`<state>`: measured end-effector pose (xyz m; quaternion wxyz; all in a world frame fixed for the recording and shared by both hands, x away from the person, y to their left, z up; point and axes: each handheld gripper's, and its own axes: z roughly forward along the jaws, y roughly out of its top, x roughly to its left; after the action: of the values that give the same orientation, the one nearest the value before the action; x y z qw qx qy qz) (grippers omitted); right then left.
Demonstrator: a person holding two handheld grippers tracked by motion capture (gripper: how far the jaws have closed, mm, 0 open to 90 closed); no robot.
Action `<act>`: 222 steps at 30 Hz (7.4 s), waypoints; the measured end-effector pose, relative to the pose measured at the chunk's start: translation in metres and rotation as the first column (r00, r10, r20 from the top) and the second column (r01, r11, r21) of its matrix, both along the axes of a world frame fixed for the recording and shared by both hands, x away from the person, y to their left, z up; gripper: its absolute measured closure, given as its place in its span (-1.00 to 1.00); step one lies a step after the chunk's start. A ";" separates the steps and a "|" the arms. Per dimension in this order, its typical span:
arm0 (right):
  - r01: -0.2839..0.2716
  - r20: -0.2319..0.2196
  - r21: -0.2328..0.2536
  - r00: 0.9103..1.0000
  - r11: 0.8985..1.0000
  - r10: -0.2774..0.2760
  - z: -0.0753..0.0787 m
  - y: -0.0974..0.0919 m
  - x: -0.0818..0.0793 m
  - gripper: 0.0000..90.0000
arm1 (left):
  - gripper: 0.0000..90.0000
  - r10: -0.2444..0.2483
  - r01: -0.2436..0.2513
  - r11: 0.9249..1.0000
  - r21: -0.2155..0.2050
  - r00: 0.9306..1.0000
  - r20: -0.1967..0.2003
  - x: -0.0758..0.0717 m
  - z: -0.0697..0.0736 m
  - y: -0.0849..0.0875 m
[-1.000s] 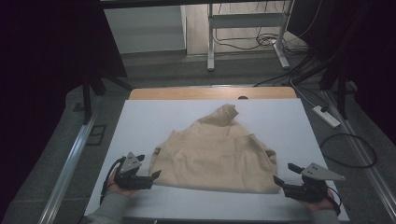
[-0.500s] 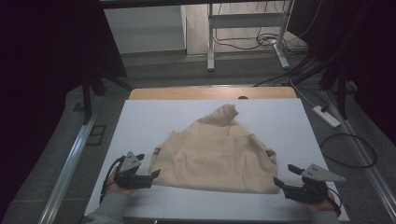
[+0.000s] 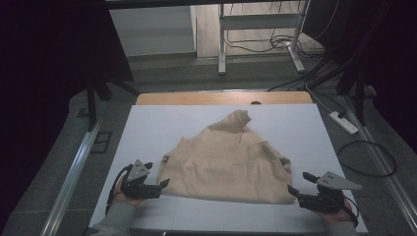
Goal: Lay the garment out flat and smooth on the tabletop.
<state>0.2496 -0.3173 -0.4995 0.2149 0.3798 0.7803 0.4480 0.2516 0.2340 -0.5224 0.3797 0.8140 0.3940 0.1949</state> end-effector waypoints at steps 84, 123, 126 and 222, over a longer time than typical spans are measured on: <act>-0.554 -0.099 -0.061 0.831 0.831 0.547 0.034 0.151 -0.045 0.01 | -0.69 0.082 -0.080 0.995 -0.051 0.996 0.023 0.002 0.001 0.012; -0.654 -0.242 -0.224 0.755 0.722 0.609 -0.031 0.278 -0.035 0.47 | -0.68 0.072 -0.071 0.997 -0.026 0.997 0.008 0.004 -0.004 0.011; -0.648 -0.231 -0.233 0.761 0.725 0.606 -0.030 0.276 -0.037 0.79 | -0.68 0.072 -0.072 0.997 -0.027 0.997 0.009 0.004 -0.003 0.011; -0.169 -0.144 -0.090 0.977 0.981 0.155 -0.019 0.054 0.011 -0.16 | -0.65 -0.177 0.188 0.977 0.098 0.978 -0.106 0.080 0.004 -0.195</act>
<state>0.2604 -0.2628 -0.5184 0.1427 0.3332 0.8434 0.3967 0.3319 0.0392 -0.5187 0.3322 0.8745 0.3244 0.1402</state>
